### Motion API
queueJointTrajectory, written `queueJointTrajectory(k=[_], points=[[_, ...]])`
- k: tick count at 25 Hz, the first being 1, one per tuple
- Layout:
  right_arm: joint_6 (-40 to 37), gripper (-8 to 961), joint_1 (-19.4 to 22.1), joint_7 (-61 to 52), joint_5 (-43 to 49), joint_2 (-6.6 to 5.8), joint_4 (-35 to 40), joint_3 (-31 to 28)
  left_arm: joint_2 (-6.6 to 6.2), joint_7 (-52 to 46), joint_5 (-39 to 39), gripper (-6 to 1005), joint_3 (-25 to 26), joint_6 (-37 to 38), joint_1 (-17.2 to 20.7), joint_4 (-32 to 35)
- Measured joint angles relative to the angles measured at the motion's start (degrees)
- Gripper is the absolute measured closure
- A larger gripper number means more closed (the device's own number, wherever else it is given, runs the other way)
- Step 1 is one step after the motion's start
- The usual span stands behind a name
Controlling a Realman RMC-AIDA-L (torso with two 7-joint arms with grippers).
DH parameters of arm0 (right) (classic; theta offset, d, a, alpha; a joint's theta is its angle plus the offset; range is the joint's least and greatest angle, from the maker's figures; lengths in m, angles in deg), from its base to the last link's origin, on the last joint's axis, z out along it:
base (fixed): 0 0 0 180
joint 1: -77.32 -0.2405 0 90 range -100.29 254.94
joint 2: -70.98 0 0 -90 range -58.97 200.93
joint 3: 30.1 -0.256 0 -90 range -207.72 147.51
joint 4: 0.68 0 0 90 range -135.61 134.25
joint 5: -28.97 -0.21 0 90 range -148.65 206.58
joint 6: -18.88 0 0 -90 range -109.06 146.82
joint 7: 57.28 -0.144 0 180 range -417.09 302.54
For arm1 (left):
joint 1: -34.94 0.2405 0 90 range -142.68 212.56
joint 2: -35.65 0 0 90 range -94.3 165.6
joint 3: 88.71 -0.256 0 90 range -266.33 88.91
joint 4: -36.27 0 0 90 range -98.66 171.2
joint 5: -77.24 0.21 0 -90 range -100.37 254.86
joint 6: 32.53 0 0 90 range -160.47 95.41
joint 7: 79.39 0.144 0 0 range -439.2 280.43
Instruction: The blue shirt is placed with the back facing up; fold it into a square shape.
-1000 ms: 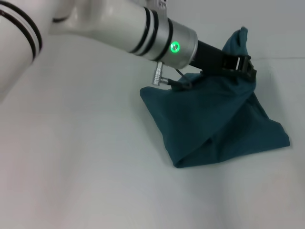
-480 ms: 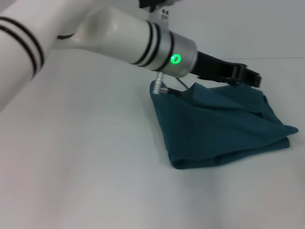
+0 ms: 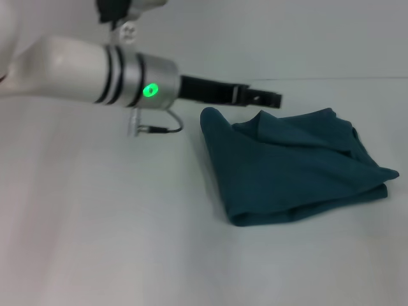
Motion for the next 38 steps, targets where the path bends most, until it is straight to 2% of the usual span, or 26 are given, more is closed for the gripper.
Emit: queueJointTrajectory(k=[3,7,10,13,15,18,24,29,35,38], points=[[-4.34,815,-2.01,-6.27,8.02,0.91,7.08,0.03,-0.02,6.46,-0.04,76,7.23,5.46,3.94,-0.01],[-10.73,810,-7.34,-15.1,20.43,2.24,17.48,2.32,-0.17,11.13,-0.07,76,11.52,8.55,7.28,-0.04],[-12.93,806,-12.02,-22.06,29.77,2.36,21.57,7.37,-0.62,15.7,-0.07,76,14.44,12.66,9.93,0.27],[-14.61,802,-18.03,-28.92,40.32,2.43,22.17,13.01,-0.93,20.76,-0.07,76,17.06,17.34,11.85,0.46],[-15.12,760,-22.47,-32.28,48.46,2.91,21.58,16.39,-1.13,24.64,0.06,76,18.48,20.23,12.92,0.51],[-14.07,697,-26.76,-35.8,56.74,3.59,19.96,22.45,-1.55,30.01,0.51,77,19.46,23.49,14.67,0.53],[-7.0,570,-28.9,-41.46,59.86,3.93,16.16,34.51,-1.68,31.8,0.63,77,20.38,24.84,17.18,0.79],[-1.67,340,-29.75,-46.07,60.13,3.94,11.38,42.47,-1.6,31.89,0.65,77,20.91,24.98,17.68,0.83],[6.51,155,-29.07,-51.16,62.24,3.96,8.73,49.54,-1.53,32.04,0.65,77,21.15,24.8,17.71,0.84],[9.76,170,-28.33,-52.4,62.27,3.93,8.46,51.06,-1.34,32.36,0.65,77,21.17,24.35,17.73,0.77]])
